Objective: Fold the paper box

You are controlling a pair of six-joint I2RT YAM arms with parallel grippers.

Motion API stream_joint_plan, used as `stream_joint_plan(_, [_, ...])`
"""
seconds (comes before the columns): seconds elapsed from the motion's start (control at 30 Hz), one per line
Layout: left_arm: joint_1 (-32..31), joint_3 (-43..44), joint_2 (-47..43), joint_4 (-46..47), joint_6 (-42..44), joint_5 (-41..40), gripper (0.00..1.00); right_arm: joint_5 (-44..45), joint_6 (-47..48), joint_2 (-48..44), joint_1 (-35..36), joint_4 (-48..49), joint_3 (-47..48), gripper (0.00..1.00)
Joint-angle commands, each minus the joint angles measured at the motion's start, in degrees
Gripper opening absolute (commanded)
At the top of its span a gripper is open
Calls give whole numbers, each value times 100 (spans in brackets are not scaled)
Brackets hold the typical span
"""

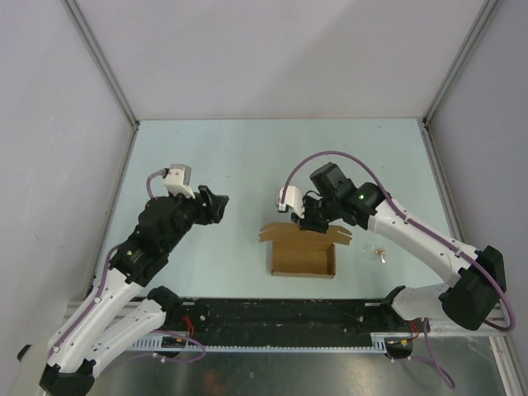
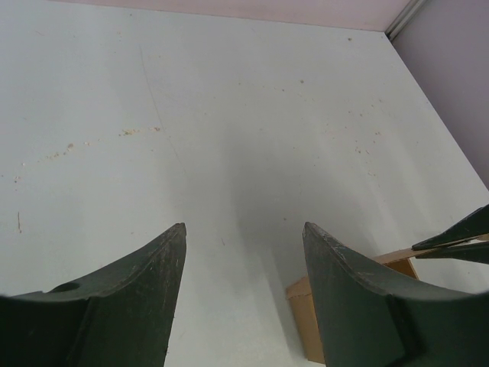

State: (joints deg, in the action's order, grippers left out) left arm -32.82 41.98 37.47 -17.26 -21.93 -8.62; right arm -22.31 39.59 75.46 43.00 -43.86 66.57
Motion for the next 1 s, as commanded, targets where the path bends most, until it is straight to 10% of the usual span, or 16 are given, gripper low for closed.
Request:
stream_joint_plan(0.0, [30,4,-38,82,66,36,68,86,153,4,-3,184,234,11])
stream_joint_plan(0.73, [30,47,-47,21,119,-17,68,104,286,689,121,18,920,14])
stream_joint_plan(0.97, [30,65,-30,21,119,-17,68,16,312,760,103,254,928,0])
